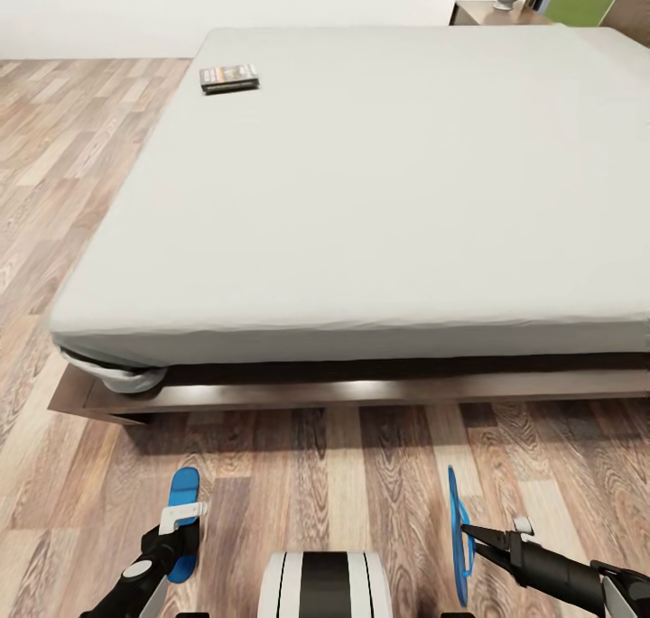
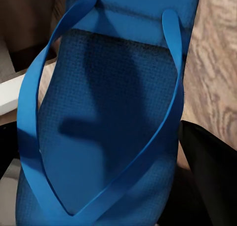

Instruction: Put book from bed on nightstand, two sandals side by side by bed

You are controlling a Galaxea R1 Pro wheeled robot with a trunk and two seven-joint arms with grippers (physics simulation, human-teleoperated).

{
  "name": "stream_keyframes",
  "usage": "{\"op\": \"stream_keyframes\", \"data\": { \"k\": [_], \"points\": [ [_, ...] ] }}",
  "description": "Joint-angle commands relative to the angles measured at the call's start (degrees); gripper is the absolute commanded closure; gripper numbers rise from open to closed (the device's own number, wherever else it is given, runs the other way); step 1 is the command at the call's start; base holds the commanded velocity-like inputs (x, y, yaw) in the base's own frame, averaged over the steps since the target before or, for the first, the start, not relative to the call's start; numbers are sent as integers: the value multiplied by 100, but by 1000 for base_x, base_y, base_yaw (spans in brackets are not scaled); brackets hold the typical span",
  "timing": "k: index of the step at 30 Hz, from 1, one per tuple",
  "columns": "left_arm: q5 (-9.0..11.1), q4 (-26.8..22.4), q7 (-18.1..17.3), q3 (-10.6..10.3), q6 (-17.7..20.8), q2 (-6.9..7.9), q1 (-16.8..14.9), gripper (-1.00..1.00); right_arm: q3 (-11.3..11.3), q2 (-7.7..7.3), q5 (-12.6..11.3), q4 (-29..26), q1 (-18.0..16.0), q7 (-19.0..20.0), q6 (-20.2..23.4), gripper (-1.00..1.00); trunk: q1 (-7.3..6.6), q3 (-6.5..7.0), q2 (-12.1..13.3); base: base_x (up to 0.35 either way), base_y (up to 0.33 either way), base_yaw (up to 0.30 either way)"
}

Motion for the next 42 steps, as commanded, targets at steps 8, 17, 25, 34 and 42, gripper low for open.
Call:
{"op": "stream_keyframes", "data": {
  "k": [8,17,25,34,42],
  "points": [
    [-38,67,-2,16,-30,-5,4,100,-1,0,-17,2,-1,9,47,100,-14,130,8,0,0,0],
    [-38,67,-2,18,-24,-5,4,100,-1,1,-17,2,-1,9,47,100,-21,197,12,0,0,0],
    [-41,57,-2,25,47,-2,4,100,-1,0,-17,2,-1,9,47,100,-21,197,12,0,0,0],
    [-73,-387,2,17,1493,13,-40,100,-1,0,-17,0,-1,9,47,100,-21,197,12,0,0,0],
    [-89,-994,122,0,1957,22,-49,100,-1,2,-17,-3,-1,9,42,100,-21,197,12,0,0,0]
  ]
}}
